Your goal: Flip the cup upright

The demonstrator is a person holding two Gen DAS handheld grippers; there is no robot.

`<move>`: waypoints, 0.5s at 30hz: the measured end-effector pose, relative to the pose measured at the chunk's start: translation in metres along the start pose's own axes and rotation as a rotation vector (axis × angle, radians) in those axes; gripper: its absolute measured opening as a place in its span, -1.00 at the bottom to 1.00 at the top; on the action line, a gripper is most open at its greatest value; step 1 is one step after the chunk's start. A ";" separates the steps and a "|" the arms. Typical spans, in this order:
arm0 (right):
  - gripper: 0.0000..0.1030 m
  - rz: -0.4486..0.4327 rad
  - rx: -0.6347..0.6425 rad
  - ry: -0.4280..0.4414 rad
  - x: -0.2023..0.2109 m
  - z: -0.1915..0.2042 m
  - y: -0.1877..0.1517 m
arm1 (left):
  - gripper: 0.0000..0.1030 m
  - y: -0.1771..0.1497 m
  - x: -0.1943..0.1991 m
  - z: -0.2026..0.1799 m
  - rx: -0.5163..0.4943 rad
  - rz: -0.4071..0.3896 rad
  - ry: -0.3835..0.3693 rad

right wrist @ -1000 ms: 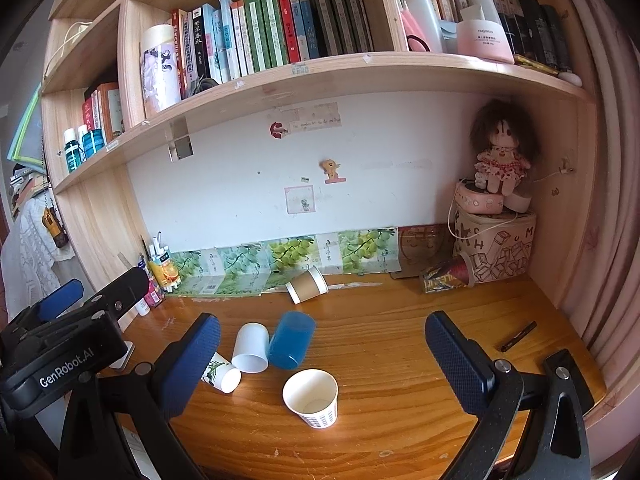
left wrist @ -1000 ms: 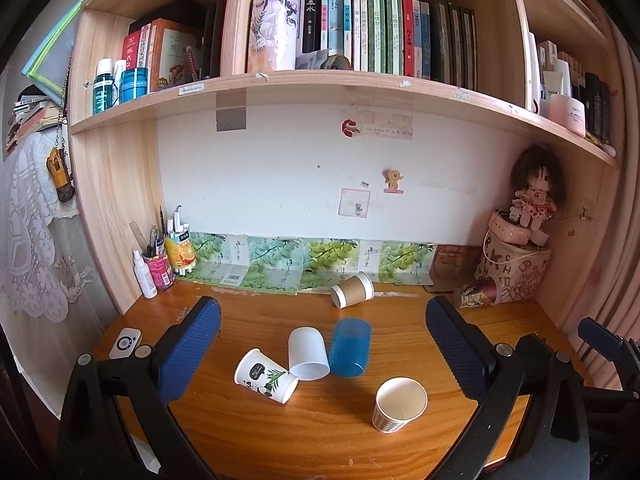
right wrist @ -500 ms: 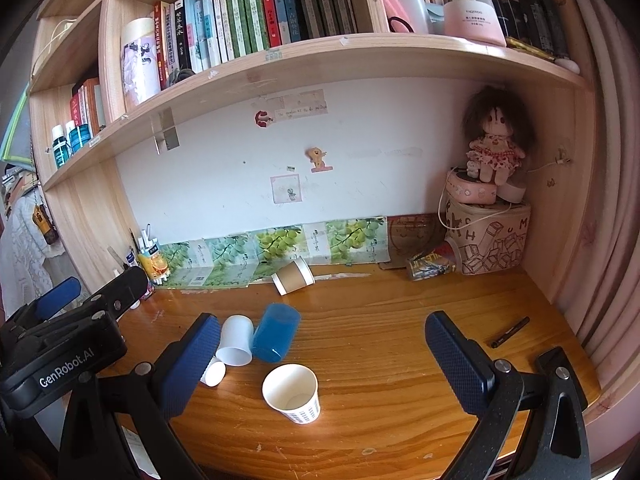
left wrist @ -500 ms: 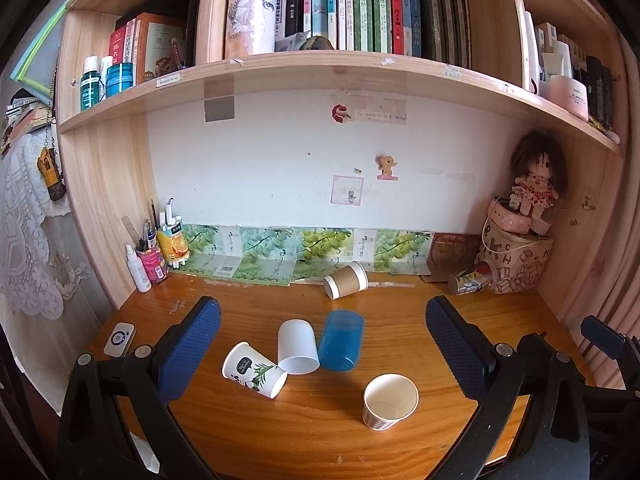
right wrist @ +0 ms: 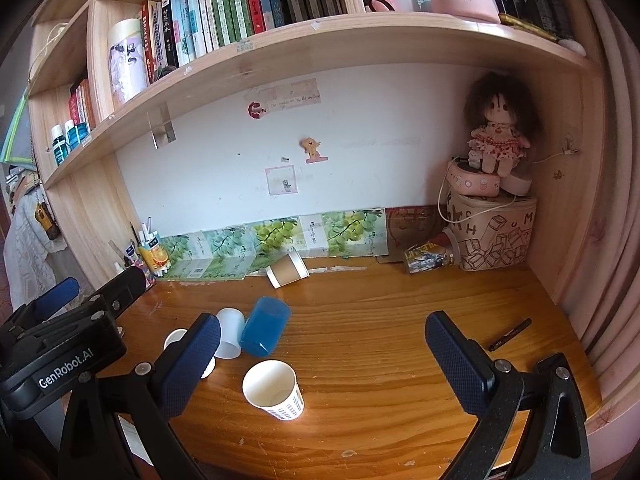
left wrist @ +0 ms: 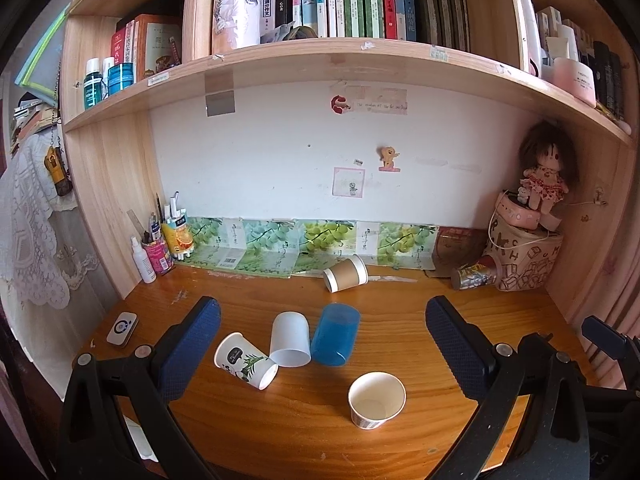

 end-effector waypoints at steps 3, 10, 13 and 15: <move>0.99 0.003 0.003 0.018 -0.001 -0.003 -0.001 | 0.99 -0.002 0.002 -0.003 0.001 0.000 0.017; 0.99 0.013 -0.004 0.046 0.001 -0.009 -0.005 | 0.99 -0.007 0.010 -0.007 -0.002 -0.001 0.042; 0.99 0.016 -0.016 0.053 0.002 -0.012 -0.007 | 0.99 -0.007 0.012 -0.010 -0.011 -0.003 0.045; 0.99 0.016 -0.023 0.054 0.003 -0.014 -0.008 | 0.99 -0.007 0.014 -0.013 -0.016 -0.002 0.041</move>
Point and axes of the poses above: each gripper's, at about its wrist camera, not at the fingertips, and x roughly against the way its jaws point, z to its left, y to its top, the point moved 10 cm from there along -x, roughly the way its jaws point, and after that the axes turned 2 degrees about y, right-handed, at the moved point
